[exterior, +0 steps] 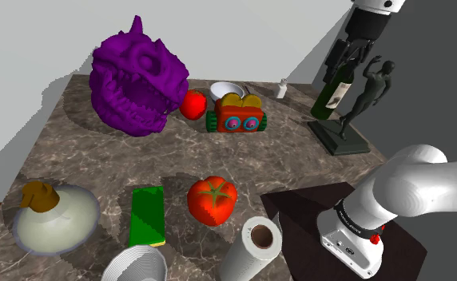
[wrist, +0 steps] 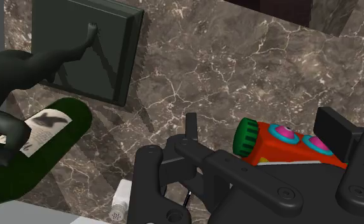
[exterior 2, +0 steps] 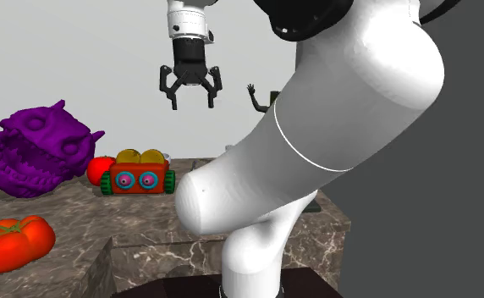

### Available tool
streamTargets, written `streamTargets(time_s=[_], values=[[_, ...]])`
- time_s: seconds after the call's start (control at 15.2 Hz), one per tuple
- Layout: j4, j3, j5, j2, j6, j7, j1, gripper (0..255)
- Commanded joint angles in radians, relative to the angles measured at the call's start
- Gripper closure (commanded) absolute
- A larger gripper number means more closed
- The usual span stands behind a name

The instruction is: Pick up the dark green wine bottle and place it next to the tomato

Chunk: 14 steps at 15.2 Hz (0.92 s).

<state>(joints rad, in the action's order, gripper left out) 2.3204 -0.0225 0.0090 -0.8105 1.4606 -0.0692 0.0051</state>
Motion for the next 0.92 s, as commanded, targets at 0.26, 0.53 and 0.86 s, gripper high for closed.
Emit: streamTargets(time_s=[0.26,0.53,0.86], values=[[-0.064,0.09,-0.058,0.063,-0.008,0.096,-0.026,0],[-0.146,0.176,-0.106,0.143,-0.014,0.192,-0.045,0],[-0.273,0.281,-0.144,0.264,-0.023,0.315,-0.062,0]])
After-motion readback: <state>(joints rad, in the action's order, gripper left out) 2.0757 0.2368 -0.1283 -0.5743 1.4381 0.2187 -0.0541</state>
